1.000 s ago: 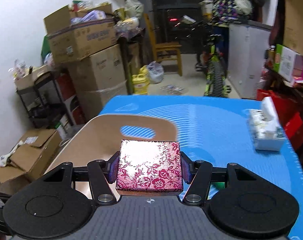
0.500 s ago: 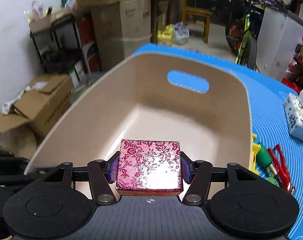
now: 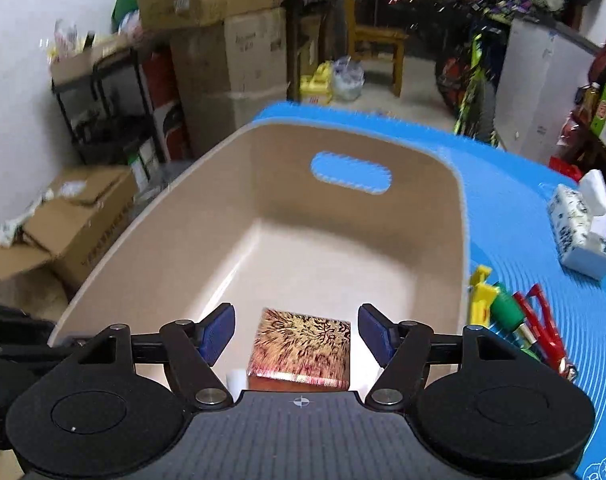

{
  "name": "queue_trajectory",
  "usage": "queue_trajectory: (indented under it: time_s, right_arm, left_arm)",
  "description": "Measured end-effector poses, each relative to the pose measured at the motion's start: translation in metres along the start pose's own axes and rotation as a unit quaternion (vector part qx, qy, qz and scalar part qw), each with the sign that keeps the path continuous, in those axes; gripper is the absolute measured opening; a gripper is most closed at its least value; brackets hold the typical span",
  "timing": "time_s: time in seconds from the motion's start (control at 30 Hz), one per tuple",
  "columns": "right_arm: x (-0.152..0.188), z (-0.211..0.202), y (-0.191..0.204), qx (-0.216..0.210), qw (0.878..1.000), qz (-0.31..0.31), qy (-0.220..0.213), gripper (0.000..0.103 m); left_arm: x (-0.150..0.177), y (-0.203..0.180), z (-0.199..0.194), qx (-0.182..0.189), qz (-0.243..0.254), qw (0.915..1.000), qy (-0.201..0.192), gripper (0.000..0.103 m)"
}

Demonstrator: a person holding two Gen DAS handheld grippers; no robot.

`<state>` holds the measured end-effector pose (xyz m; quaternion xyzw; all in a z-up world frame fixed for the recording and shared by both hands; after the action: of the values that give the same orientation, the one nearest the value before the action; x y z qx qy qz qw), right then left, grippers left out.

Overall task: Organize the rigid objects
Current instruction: 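Carry the pink floral box into the basket and release it, then grasp the white charger plug with the right gripper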

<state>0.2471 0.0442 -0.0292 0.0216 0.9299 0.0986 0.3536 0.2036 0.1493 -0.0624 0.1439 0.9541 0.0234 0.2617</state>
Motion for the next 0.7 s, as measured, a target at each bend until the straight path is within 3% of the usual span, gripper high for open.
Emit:
queue_trajectory:
  time_s: [0.37, 0.7]
  right_arm:
    - [-0.026, -0.057, -0.061, 0.011, 0.996, 0.052, -0.074, 0.078]
    - [0.005, -0.058, -0.146, 0.077, 0.991, 0.090, -0.063, 0.078]
  left_arm:
    - [0.001, -0.001, 0.000, -0.001, 0.002, 1.0000, 0.001, 0.006]
    - [0.002, -0.001, 0.000, -0.001, 0.005, 1.0000, 0.001, 0.006]
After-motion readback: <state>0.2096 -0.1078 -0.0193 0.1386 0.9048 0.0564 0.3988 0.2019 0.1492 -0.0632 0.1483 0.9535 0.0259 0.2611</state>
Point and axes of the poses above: each gripper's, at about its wrist camera, not at the fingertips, and z roughly the way its jaws point, y to its left, x to its underside, the point moved 9 cm from there along z, roughly the way its jaws point, and after that the axes turned 14 degrees about z, right-handed, at the moved point
